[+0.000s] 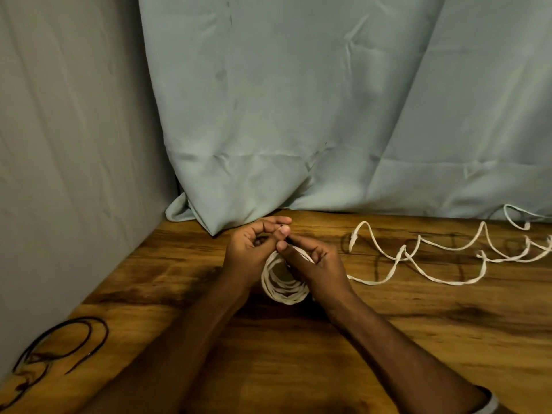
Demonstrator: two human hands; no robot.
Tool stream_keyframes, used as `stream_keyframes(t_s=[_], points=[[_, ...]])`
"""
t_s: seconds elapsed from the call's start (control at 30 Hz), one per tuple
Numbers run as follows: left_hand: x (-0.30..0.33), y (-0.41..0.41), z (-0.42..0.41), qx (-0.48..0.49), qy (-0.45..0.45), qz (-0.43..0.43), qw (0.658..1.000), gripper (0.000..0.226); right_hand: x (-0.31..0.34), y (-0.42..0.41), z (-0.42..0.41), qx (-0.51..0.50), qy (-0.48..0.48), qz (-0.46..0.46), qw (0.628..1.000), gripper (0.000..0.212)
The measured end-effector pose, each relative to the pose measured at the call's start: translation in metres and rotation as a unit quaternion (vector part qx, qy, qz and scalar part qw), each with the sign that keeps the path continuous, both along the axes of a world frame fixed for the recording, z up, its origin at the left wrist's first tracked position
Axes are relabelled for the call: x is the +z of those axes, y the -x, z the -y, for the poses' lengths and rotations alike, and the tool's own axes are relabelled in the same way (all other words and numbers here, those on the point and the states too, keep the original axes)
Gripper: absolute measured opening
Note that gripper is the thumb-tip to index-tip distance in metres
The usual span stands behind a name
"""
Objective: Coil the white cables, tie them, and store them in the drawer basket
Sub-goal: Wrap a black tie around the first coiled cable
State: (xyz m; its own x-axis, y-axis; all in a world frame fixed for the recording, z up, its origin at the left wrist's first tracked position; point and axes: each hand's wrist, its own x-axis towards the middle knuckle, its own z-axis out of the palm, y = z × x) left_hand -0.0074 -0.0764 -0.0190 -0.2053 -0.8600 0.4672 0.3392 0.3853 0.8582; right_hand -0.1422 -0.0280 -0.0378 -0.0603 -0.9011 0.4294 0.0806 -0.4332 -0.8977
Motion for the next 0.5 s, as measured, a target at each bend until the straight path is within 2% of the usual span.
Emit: stream_keyframes(t_s=[0.13,0.27,0.4,0.5], points=[[0.006,-0.003,0.001,-0.001,-0.084,-0.072,0.994,0.009,-0.001,-0.002,0.003,0.027,-0.065,-0.005,0.997,0.022],[0.013,-0.016,0.011,0.103,-0.072,-0.124,0.984,0.011,-0.001,-0.001,0.003,0.072,-0.091,-0.047,0.992,0.026],[0.008,-0.029,0.021,0.226,-0.086,-0.212,0.947,0.008,0.001,-0.001,0.0,0.072,-0.108,-0.056,0.99,0.026],[0.013,-0.046,0.029,0.303,-0.064,-0.279,0.909,0.011,0.004,-0.002,-0.001,0.076,-0.121,-0.084,0.986,0.024]])
